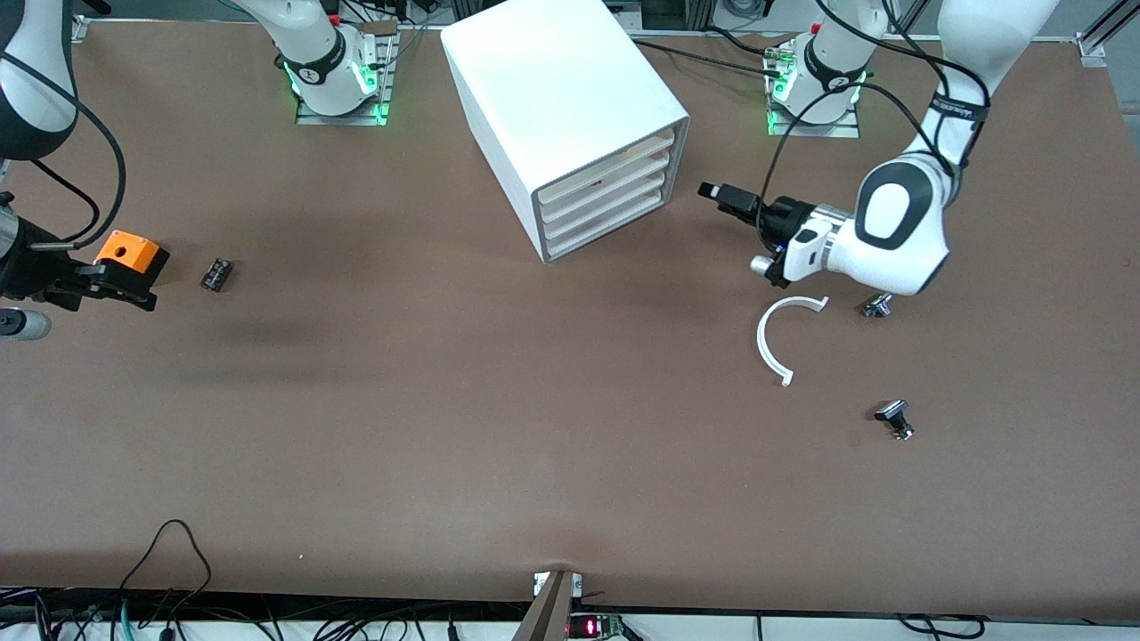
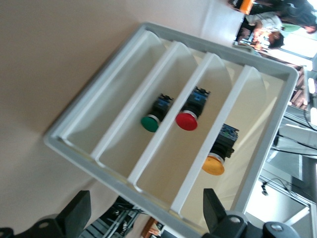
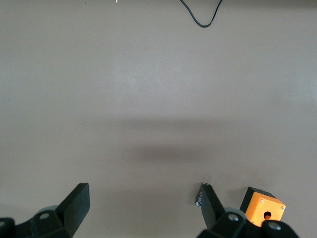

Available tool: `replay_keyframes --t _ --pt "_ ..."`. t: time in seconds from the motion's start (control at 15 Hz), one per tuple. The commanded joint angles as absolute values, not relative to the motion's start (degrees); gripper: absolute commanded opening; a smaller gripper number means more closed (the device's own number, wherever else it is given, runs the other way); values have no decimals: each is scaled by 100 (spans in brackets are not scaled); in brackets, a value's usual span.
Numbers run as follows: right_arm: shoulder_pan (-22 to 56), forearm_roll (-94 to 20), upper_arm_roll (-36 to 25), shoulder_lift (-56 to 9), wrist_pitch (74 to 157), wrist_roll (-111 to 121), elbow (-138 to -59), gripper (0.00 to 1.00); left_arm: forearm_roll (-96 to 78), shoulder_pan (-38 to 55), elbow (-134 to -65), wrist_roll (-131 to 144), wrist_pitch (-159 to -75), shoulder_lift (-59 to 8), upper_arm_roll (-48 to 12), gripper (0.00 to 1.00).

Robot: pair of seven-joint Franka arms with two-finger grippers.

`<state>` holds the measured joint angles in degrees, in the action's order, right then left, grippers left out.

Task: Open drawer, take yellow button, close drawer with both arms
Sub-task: 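Grasp the drawer front with the left gripper and pull it open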

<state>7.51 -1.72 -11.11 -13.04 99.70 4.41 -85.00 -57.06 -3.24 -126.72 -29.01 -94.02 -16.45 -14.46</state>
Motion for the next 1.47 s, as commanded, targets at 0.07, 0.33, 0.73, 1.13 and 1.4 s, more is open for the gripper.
replay_keyframes --t 0.07,0.33,0.73,1.13,1.4 --pt "721 -272 -1072 -1239 9905 510 -8490 100 -6038 -387 -12832 -3094 -9448 -1521 -1897 99" --pt "721 -272 -1072 -1239 9905 510 -8490 100 -6213 -378 -12920 -3103 -9466 -1503 -2337 90" --pt "721 -264 -1072 -1248 9905 510 -8490 100 -6240 -343 -13025 -3094 -9632 -1512 -2645 65" --pt "721 -272 -1081 -1257 9949 501 -8490 100 -6240 -334 -13148 -3094 -9984 -1512 -2971 7" --pt "703 -308 -1090 -1274 9949 510 -8490 100 -6179 -457 -13105 -3094 -10176 -1512 -2778 0"
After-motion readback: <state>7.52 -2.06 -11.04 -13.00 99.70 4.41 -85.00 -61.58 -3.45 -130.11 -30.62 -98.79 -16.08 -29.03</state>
